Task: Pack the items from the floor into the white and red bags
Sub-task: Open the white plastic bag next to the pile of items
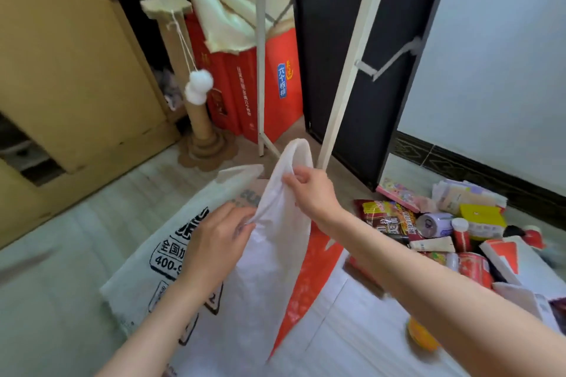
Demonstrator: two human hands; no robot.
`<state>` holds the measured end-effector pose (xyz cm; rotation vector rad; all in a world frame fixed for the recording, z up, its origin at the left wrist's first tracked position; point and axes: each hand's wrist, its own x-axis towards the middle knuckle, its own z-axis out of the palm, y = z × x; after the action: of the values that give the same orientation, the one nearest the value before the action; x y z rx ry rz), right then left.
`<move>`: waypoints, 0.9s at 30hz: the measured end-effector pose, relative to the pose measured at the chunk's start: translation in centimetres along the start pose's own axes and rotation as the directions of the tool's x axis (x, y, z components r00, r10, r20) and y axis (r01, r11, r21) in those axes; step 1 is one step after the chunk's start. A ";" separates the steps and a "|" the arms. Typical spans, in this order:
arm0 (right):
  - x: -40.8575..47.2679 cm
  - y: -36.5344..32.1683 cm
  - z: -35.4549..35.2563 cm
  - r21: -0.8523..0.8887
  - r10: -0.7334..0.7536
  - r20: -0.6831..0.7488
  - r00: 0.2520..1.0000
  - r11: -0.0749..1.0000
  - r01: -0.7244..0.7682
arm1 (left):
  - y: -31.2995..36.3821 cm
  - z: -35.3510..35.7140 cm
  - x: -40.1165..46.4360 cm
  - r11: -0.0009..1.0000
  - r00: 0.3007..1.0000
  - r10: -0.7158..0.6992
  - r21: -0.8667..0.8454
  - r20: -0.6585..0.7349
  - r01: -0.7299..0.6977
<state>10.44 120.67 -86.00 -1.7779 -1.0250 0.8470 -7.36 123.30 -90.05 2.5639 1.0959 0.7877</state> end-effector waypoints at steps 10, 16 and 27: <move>-11.7 -21.1 -10.9 -0.053 -0.473 -0.188 0.861 0.880 0.472 | 12.5 -19.7 2.6 0.938 0.915 0.158 -0.232 -0.372 -0.256; -18.4 -23.0 -18.9 -0.075 -0.541 -0.249 0.803 0.837 0.541 | 17.4 -22.4 5.9 0.956 0.987 0.033 -0.283 -0.157 -0.077; -17.8 -14.0 -25.8 -0.134 -0.312 -0.589 0.745 0.947 0.291 | 21.5 -12.4 5.4 0.938 0.936 0.169 -0.341 0.308 -0.057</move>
<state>21.01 99.25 -61.31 -1.6740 -0.8527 0.0289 1.48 112.54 -68.79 2.3733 0.6534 0.4821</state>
